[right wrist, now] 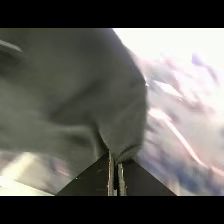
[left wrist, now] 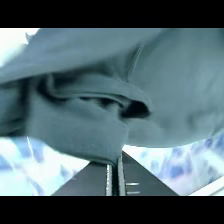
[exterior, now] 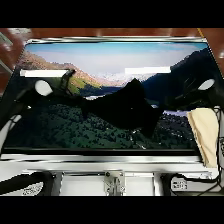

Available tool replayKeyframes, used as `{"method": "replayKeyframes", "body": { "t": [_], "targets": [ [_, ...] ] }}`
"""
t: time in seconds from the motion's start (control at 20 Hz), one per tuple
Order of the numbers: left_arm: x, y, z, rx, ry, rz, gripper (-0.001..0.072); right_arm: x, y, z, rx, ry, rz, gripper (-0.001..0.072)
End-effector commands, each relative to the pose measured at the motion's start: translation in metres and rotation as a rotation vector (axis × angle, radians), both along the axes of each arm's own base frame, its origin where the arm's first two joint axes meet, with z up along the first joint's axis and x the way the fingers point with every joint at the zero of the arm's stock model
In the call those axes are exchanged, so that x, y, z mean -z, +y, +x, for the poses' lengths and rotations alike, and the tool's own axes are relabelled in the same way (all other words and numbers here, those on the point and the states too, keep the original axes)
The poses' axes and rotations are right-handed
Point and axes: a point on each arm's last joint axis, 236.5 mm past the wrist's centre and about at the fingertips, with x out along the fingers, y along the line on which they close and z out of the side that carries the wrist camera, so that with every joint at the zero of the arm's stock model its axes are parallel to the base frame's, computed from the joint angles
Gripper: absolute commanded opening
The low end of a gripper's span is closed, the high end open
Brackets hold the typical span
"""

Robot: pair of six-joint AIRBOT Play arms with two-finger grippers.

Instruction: Fold the shirts.

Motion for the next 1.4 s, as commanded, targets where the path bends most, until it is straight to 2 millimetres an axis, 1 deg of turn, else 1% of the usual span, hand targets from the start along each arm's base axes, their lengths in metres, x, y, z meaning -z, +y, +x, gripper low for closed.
{"method": "replayKeyframes", "body": {
  "t": [0.0, 0.05, 0.1, 0.15, 0.2, 0.25, 0.3, 0.35, 0.4, 0.45, 0.55, 0.6, 0.7, 0.8, 0.85, 0.9, 0.95, 1.0, 1.05, 1.15, 1.2, 1.25, 1.3, 1.35],
  "targets": [
    [-0.166, 0.028, 0.016, -0.004, -0.395, -0.005, 0.0038, -0.181, 0.018, 0.037, -0.003, -0.482, 0.082, 0.0068],
    [-0.236, 0.042, 0.01, -0.038, -0.554, -0.035, 0.0038, -0.255, 0.016, 0.037, 0.031, -0.671, 0.075, 0.0068],
    [-0.301, 0.055, -0.003, -0.073, -0.699, -0.064, 0.0038, -0.331, 0.009, 0.029, 0.108, -0.861, 0.058, 0.0068],
    [-0.365, 0.069, -0.026, -0.121, -0.841, -0.105, 0.0038, -0.397, 0.001, 0.012, 0.185, -1.034, 0.04, 0.0068],
    [-0.42, 0.083, -0.055, -0.171, -0.964, -0.157, 0.0038, -0.463, -0.002, -0.018, 0.242, -1.219, 0.018, 0.0068],
    [-0.458, 0.092, -0.083, -0.2, -1.054, -0.193, 0.0038, -0.512, 0.0, -0.05, 0.278, -1.369, -0.001, 0.0068],
    [-0.486, 0.097, -0.111, -0.215, -1.12, -0.222, 0.0038, -0.55, 0.004, -0.086, 0.302, -1.494, -0.024, 0.0068],
    [-0.504, 0.1, -0.137, -0.224, -1.166, -0.255, 0.0038, -0.572, 0.009, -0.116, 0.309, -1.571, -0.049, 0.0068],
    [-0.512, 0.102, -0.154, -0.232, -1.182, -0.282, 0.0038, -0.586, 0.016, -0.142, 0.305, -1.624, -0.074, 0.0068],
    [-0.511, 0.102, -0.169, -0.228, -1.172, -0.284, 0.0038, -0.592, 0.02, -0.163, 0.313, -1.651, -0.094, 0.0068],
    [-0.488, 0.1, -0.182, -0.199, -1.094, -0.235, 0.0038, -0.591, 0.021, -0.189, 0.326, -1.66, -0.158, 0.0068],
    [-0.472, 0.1, -0.183, -0.186, -1.037, -0.2, 0.0038, -0.59, 0.02, -0.199, 0.333, -1.662, -0.203, 0.0068],
    [-0.436, 0.105, -0.183, -0.181, -0.907, -0.117, 0.0038, -0.588, 0.016, -0.211, 0.345, -1.664, -0.26, 0.0068],
    [-0.398, 0.113, -0.175, -0.21, -0.766, -0.065, 0.0038, -0.576, 0.011, -0.206, 0.342, -1.617, -0.306, 0.0068],
    [-0.378, 0.114, -0.172, -0.214, -0.692, -0.041, 0.0038, -0.563, 0.006, -0.197, 0.333, -1.558, -0.332, 0.0068],
    [-0.352, 0.114, -0.169, -0.202, -0.603, -0.013, 0.0038, -0.545, 0.0, -0.185, 0.319, -1.481, -0.357, 0.0068],
    [-0.326, 0.113, -0.165, -0.192, -0.516, 0.011, 0.0038, -0.52, -0.007, -0.17, 0.301, -1.376, -0.384, 0.0068],
    [-0.297, 0.113, -0.16, -0.185, -0.425, 0.033, 0.0038, -0.49, -0.014, -0.155, 0.273, -1.253, -0.398, 0.0068],
    [-0.269, 0.112, -0.154, -0.189, -0.343, 0.043, 0.0038, -0.456, -0.02, -0.141, 0.241, -1.113, -0.404, 0.0068],
    [-0.206, 0.111, -0.142, -0.202, -0.174, 0.064, 0.0038, -0.381, -0.032, -0.109, 0.192, -0.817, -0.359, 0.0068],
    [-0.172, 0.11, -0.136, -0.215, -0.097, 0.069, 0.0038, -0.344, -0.037, -0.09, 0.183, -0.692, -0.323, 0.0068],
    [-0.141, 0.109, -0.129, -0.233, -0.041, 0.07, 0.0038, -0.309, -0.044, -0.068, 0.187, -0.604, -0.289, 0.0068],
    [-0.11, 0.109, -0.118, -0.253, -0.005, 0.068, 0.0038, -0.277, -0.051, -0.043, 0.201, -0.552, -0.267, 0.0068],
    [-0.086, 0.108, -0.106, -0.284, 0.014, 0.058, 0.0039, -0.243, -0.057, -0.013, 0.225, -0.519, -0.246, 0.0068]
  ]
}}
